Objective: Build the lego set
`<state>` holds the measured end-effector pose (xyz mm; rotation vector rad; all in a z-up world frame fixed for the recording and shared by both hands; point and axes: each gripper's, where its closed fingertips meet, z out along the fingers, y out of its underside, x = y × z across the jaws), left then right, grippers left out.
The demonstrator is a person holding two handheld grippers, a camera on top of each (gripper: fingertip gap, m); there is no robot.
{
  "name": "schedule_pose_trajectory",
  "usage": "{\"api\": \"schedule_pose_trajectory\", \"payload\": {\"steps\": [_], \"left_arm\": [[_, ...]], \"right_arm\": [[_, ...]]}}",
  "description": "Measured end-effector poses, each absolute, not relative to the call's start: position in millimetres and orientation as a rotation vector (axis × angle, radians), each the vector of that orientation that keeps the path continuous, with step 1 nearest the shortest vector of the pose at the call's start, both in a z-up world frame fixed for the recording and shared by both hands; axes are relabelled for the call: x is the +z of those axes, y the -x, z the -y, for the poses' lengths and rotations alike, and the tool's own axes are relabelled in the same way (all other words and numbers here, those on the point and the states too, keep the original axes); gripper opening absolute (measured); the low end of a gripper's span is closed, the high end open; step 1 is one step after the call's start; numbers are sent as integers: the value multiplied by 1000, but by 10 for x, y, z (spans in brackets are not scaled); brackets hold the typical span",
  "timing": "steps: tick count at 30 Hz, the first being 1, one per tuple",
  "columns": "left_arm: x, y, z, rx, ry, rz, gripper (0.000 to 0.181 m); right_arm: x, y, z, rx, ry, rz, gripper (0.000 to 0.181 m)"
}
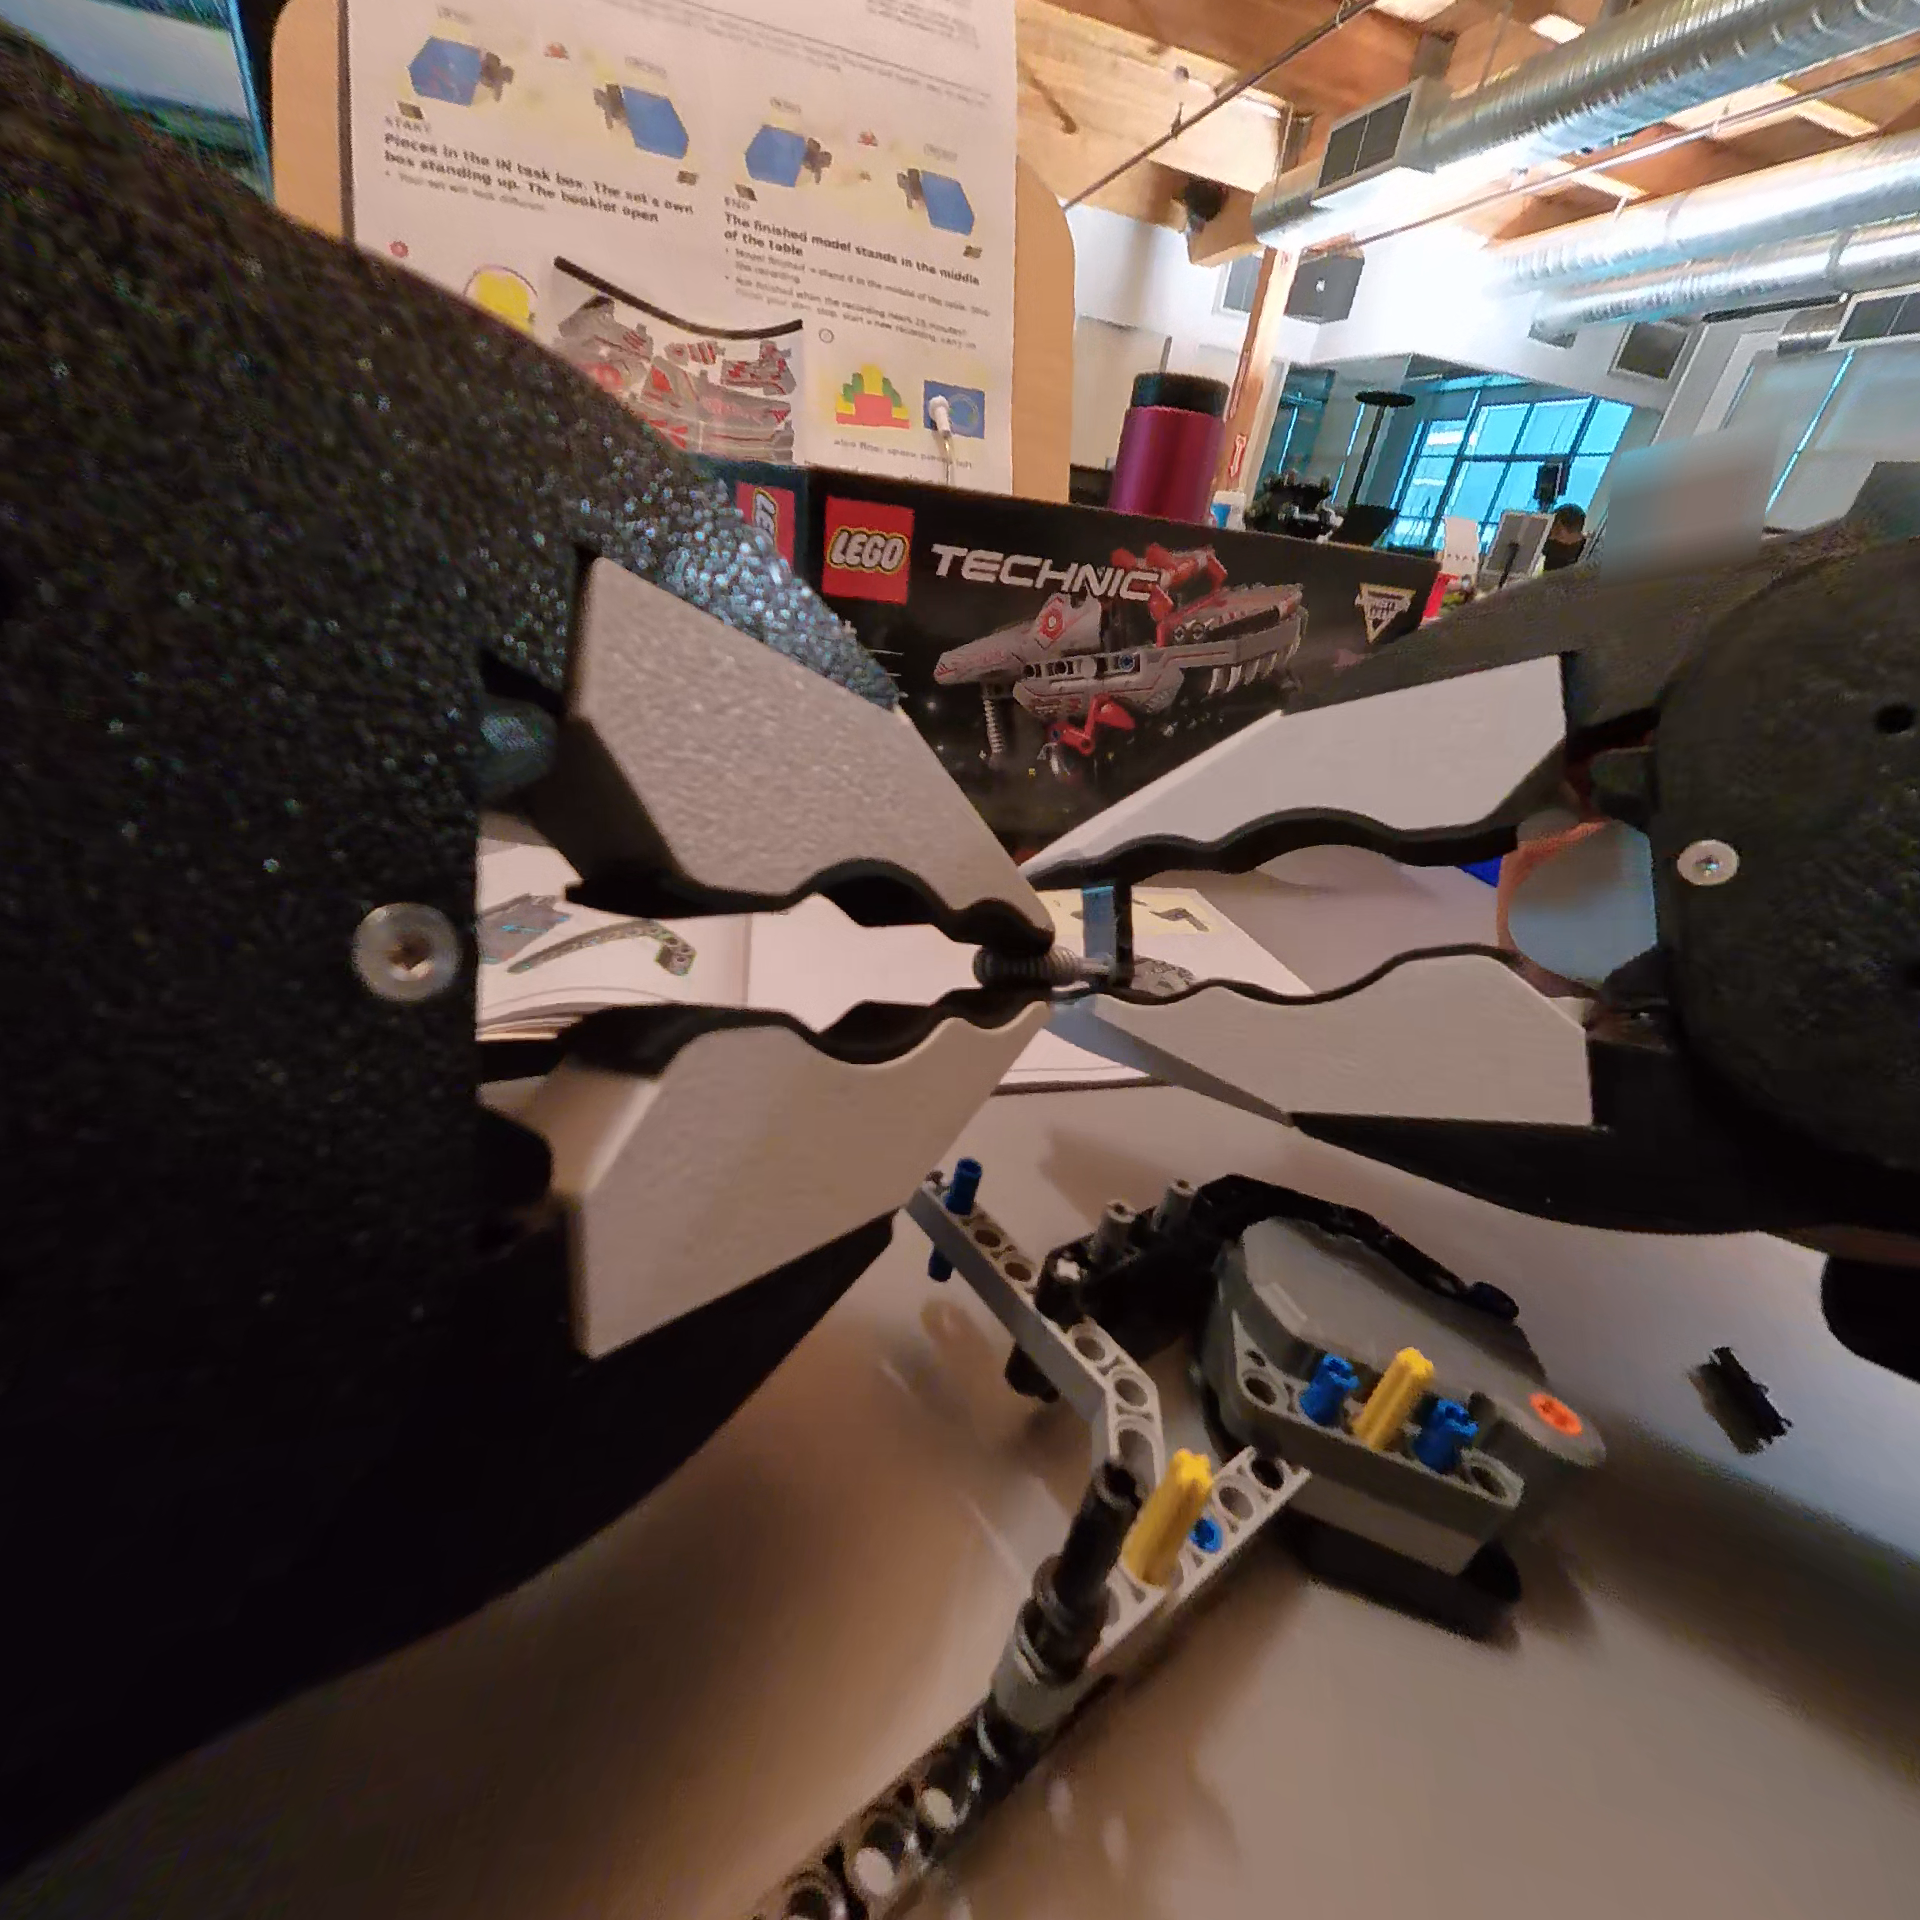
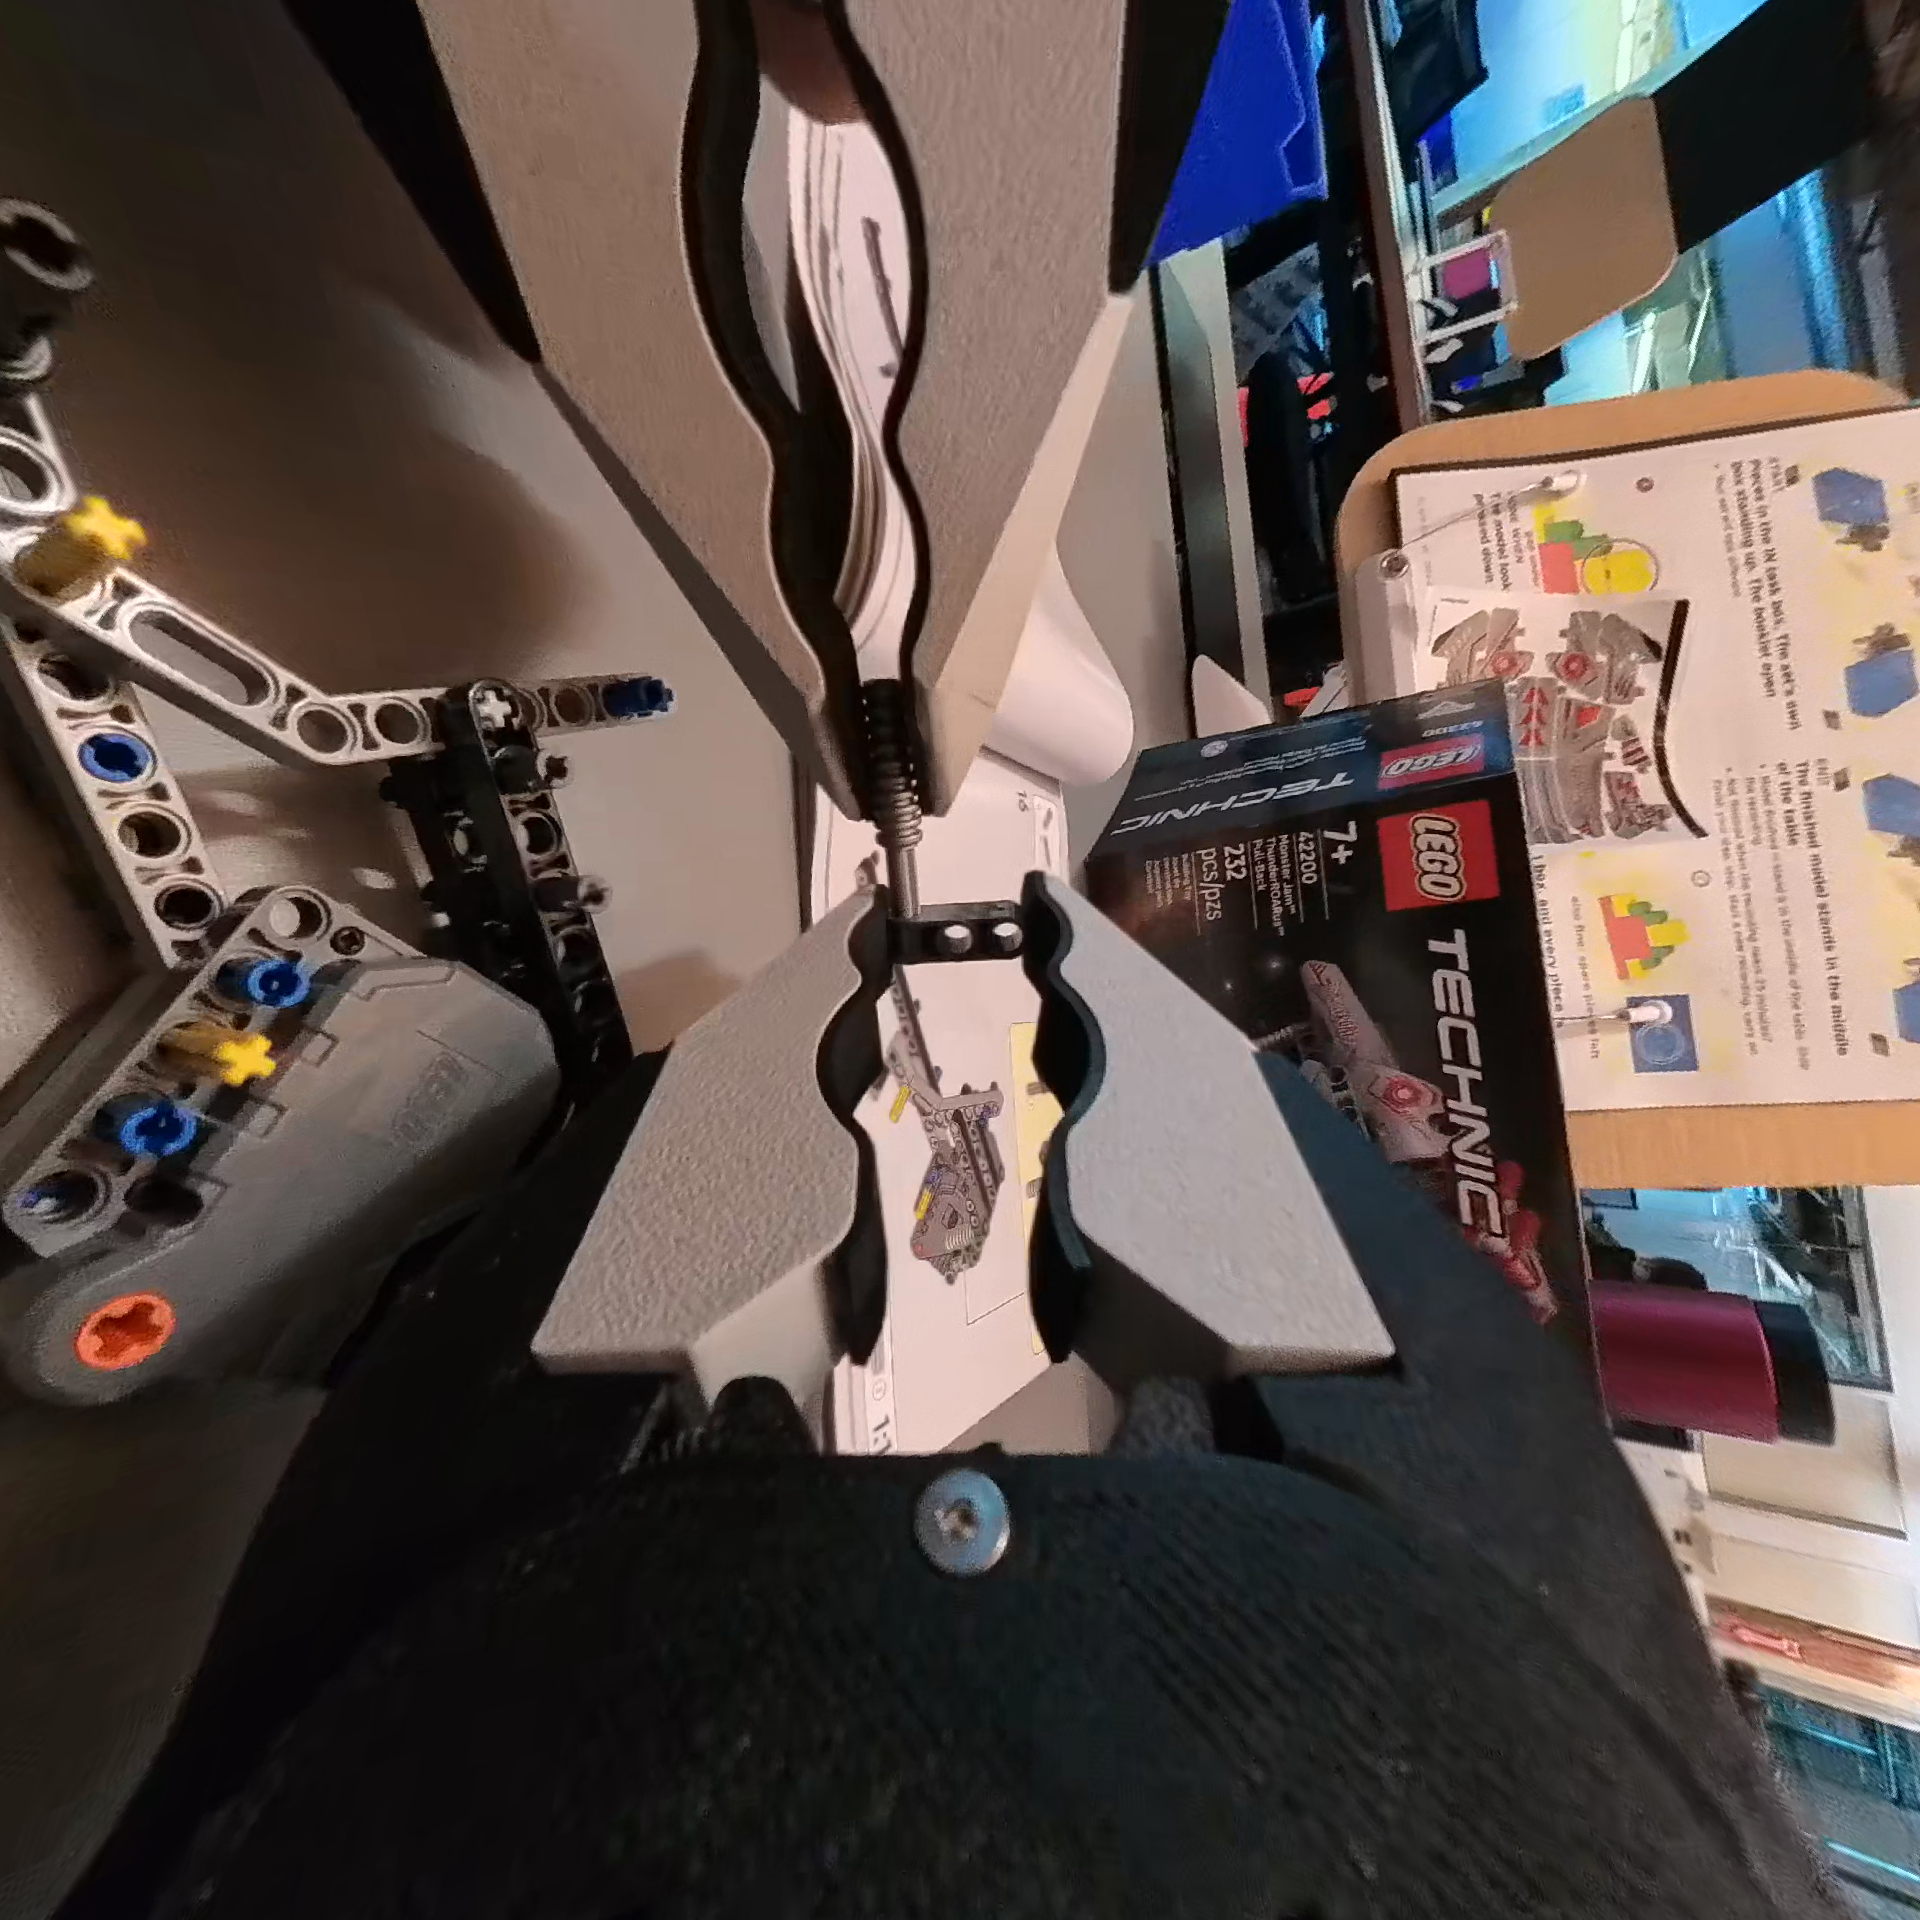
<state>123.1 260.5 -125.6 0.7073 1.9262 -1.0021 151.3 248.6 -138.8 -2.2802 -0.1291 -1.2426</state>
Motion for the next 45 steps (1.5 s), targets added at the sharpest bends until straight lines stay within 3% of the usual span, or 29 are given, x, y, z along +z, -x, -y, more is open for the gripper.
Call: {"api": "schedule_pose_trajectory", "payload": {"steps": [1, 25, 32, 37, 40, 45], "left_arm": [[-1265, -1237, -2607, -990, -712, -1921, 4], [-1287, -1316, -2541, -893, -643, -1948, 4], [-1069, -1345, -2561, -1156, -474, -1998, 4], [-965, -1351, -2563, -1199, -456, -1915, 4], [-833, -1337, -2590, -1194, -485, -1809, 4], [-742, -1230, -2562, -1201, -547, -1704, 3]], "right_arm": [[-1398, -1517, -2483, -1242, 2288, 123, 24], [-1385, -1588, -2405, -1278, 2337, 11, 24], [-1215, -1585, -2418, -1190, 2170, -63, 26], [-1139, -1552, -2338, -983, 2061, -168, 50], [-1087, -1459, -2310, -585, 1949, -344, 58], [-714, -1276, -2308, 92, 1527, -537, 25]]}}
